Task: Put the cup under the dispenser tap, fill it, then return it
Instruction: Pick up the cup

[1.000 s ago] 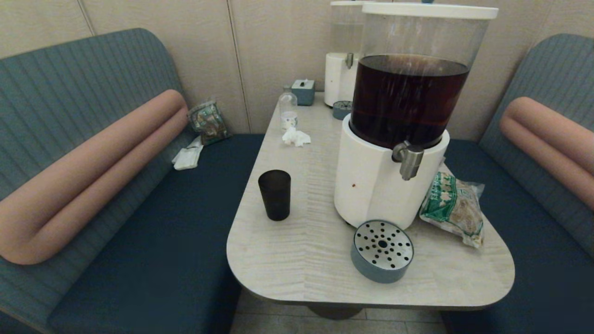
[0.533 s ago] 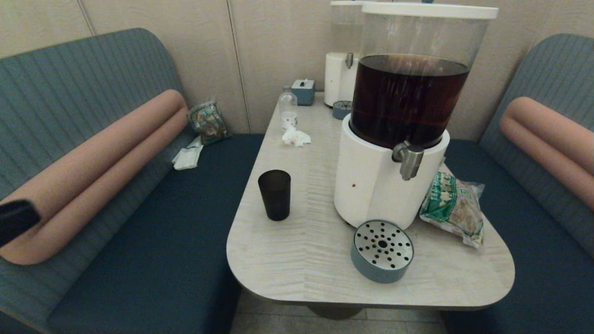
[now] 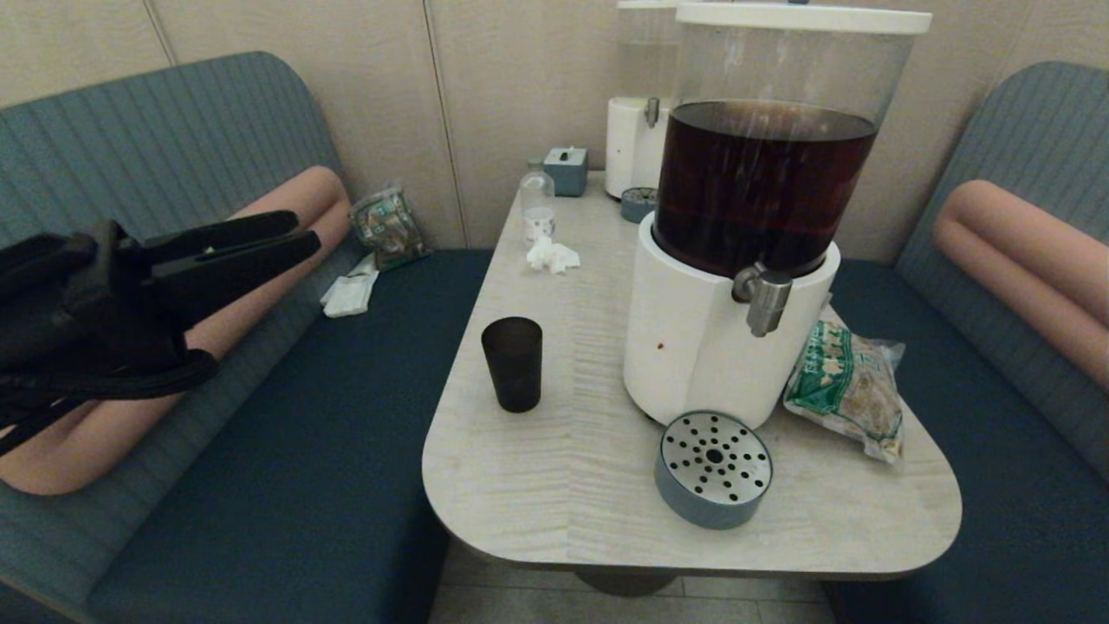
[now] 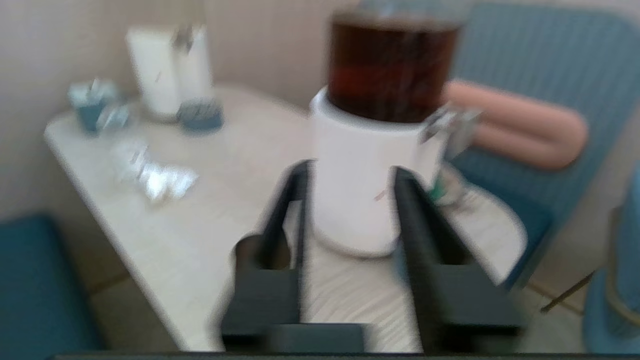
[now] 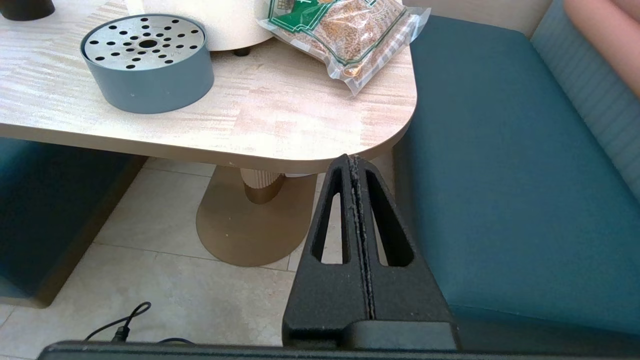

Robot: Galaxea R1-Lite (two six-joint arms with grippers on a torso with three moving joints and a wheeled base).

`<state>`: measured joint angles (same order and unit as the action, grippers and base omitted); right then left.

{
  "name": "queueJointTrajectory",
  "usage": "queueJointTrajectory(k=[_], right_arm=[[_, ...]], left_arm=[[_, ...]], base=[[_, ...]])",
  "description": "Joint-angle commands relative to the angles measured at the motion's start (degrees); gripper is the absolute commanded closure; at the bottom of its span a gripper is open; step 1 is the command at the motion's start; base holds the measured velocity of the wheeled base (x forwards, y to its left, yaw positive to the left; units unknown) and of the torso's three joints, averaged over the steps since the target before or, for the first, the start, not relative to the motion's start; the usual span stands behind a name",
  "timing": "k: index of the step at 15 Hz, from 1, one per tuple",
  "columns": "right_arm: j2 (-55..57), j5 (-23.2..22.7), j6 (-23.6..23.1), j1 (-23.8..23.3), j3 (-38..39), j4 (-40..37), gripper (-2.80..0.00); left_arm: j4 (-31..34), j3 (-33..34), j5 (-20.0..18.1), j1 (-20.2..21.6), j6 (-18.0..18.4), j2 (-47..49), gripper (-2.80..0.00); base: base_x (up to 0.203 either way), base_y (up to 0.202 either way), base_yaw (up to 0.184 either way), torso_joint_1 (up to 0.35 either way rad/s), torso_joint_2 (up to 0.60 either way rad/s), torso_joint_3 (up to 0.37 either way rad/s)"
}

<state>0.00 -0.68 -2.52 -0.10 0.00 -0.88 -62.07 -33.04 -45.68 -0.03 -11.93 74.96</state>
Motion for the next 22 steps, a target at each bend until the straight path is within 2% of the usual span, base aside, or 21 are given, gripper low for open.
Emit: queueJointTrajectory(k=[1, 4, 8, 10, 15, 18, 22], right_arm=[[0.0, 0.0, 0.0, 0.0, 0.0, 0.0, 0.00], [0.0, 0.0, 0.0, 0.0, 0.0, 0.0, 0.00], [0.0, 0.0, 0.0, 0.0, 0.0, 0.0, 0.00], [0.0, 0.0, 0.0, 0.0, 0.0, 0.0, 0.00], [0.0, 0.0, 0.0, 0.0, 0.0, 0.0, 0.00], [0.0, 0.0, 0.0, 0.0, 0.0, 0.0, 0.00], [0.0, 0.0, 0.0, 0.0, 0.0, 0.0, 0.00]], left_arm=[[-2.7, -0.6, -2.7, 3.7, 1.9, 8.4, -2.80], [-11.7, -0.5, -9.3, 7.5, 7.3, 19.3, -2.80], [-20.7, -0.5, -14.7, 7.4, 8.7, 33.5, -2.80], [-22.4, -3.2, -15.6, 6.1, 8.8, 40.7, -2.80], [-23.4, -16.5, -15.3, 0.4, 8.5, 54.7, -2.80], [-23.2, -22.4, -14.2, -2.2, 8.2, 59.7, -2.80], [-23.3, -26.4, -13.0, -3.5, 8.0, 63.7, -2.80]], base=[[0.000, 0.000, 0.000, 0.000, 0.00, 0.000], [0.000, 0.000, 0.000, 0.000, 0.00, 0.000], [0.000, 0.000, 0.000, 0.000, 0.00, 0.000], [0.000, 0.000, 0.000, 0.000, 0.00, 0.000], [0.000, 0.000, 0.000, 0.000, 0.00, 0.000], [0.000, 0.000, 0.000, 0.000, 0.00, 0.000], [0.000, 0.000, 0.000, 0.000, 0.00, 0.000]])
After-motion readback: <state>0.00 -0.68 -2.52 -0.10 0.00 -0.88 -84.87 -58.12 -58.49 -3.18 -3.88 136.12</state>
